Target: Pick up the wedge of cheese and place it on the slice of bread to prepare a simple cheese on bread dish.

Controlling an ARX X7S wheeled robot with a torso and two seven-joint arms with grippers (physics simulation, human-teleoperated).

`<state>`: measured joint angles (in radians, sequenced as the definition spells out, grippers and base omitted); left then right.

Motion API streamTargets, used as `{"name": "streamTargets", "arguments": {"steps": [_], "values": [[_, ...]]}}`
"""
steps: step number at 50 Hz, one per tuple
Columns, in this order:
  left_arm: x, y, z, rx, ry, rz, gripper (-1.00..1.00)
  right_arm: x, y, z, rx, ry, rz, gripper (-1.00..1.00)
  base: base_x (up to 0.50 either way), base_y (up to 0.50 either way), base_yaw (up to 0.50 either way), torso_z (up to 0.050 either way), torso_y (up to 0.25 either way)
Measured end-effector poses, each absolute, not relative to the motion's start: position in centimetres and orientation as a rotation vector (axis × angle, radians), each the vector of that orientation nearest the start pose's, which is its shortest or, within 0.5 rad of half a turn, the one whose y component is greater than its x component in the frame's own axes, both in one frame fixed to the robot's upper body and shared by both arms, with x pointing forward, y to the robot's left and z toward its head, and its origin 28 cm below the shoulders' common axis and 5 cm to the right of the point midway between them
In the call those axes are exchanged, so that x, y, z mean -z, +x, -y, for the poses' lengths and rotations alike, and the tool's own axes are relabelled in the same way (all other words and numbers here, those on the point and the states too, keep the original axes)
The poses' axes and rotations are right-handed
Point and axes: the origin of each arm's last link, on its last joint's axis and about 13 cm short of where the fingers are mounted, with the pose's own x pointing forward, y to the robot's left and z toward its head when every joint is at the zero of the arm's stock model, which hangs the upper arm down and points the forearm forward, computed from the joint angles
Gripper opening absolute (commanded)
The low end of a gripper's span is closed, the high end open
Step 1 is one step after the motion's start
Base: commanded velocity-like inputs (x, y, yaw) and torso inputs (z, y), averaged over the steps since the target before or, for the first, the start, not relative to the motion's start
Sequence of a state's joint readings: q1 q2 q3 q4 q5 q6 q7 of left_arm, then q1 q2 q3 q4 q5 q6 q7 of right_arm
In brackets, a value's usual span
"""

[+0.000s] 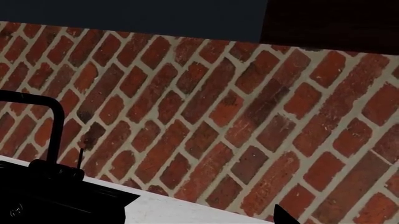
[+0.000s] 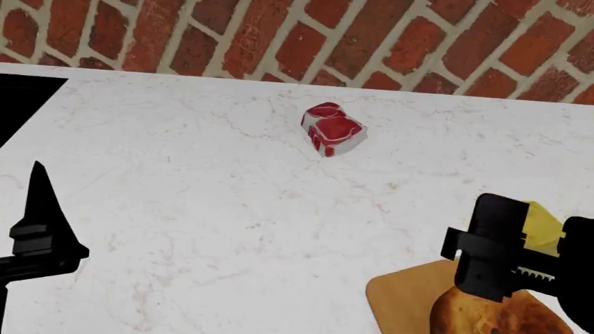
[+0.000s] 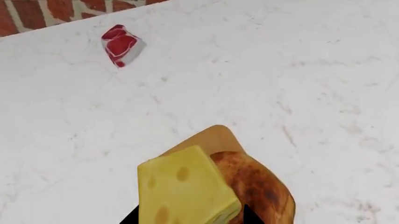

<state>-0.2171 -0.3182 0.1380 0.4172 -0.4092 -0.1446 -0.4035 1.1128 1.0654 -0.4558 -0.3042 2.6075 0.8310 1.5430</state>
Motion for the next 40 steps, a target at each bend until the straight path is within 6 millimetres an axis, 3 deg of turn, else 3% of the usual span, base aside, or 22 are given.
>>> {"name": "streamTargets", "arguments": {"steps": [40], "values": [[-13.8,24.0,-22.5,-0.105,-0.145,0.388,1.0,-29.4,20.1,17.3,0.101,0.194,-0.854,-1.0,0.0,0.0,0.0,0.0,0.0]]}}
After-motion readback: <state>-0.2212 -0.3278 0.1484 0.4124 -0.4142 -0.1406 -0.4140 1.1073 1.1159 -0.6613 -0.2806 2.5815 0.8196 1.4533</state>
